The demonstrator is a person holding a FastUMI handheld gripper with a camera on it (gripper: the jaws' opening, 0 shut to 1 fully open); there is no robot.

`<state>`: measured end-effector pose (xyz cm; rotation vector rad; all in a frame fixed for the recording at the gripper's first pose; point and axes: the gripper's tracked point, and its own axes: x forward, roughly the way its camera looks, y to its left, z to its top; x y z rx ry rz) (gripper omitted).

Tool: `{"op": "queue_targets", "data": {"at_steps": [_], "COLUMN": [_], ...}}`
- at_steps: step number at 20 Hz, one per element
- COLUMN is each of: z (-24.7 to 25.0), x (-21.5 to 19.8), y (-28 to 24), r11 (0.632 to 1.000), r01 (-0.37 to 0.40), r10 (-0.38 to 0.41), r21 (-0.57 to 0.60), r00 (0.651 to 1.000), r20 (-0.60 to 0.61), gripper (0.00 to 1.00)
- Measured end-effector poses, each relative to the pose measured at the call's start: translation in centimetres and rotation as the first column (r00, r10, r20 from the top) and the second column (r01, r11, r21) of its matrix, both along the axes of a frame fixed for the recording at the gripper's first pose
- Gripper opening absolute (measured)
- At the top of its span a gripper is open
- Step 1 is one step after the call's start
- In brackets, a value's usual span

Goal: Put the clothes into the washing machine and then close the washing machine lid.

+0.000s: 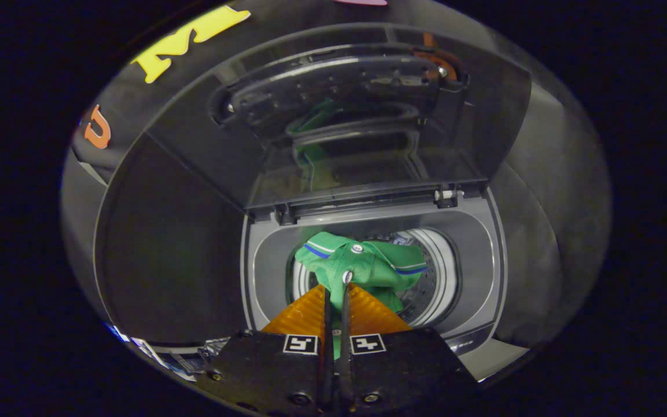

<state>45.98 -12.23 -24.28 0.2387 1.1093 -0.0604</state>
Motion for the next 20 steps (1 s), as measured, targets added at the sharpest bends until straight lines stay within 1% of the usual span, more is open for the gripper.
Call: {"op": "queue_targets", "data": {"at_steps": [3, 6, 8, 9, 11, 13, 14, 16, 19, 20], "z": [-1.7, -1.9, -1.3, -0.5, 1.4, 3.8, 4.9, 7.2, 11.1, 12.7], "x": [0.4, 0.9, 1.3, 1.4, 1.8, 1.9, 2.0, 2.3, 3.0, 3.4], "y": [-0.5, -0.9, -1.7, -1.7, -1.2, -0.6, 0.0, 0.5, 0.8, 1.4], "r11": [1.0, 1.0, 0.998, 0.997, 0.997, 0.995, 0.993, 0.988, 0.982, 0.98], "r01": [0.018, 0.013, -0.006, -0.02, -0.048, -0.083, -0.11, -0.147, -0.164, -0.175], "r10": [-0.018, -0.013, 0.008, 0.025, 0.054, 0.089, 0.114, 0.155, 0.185, 0.196], "r21": [-0.013, -0.015, -0.061, -0.072, -0.063, -0.05, -0.037, -0.053, -0.097, -0.095], "r00": [1.0, 1.0, 0.999, 0.998, 0.993, 0.986, 0.981, 0.969, 0.943, 0.93], "r20": [-0.004, 0.016, 0.041, 0.057, 0.103, 0.141, 0.156, 0.194, 0.276, 0.311], "gripper": [0.08, 0.12, 0.15, 0.18, 0.23, 0.33, 0.48, 0.6, 0.79, 0.79]}}
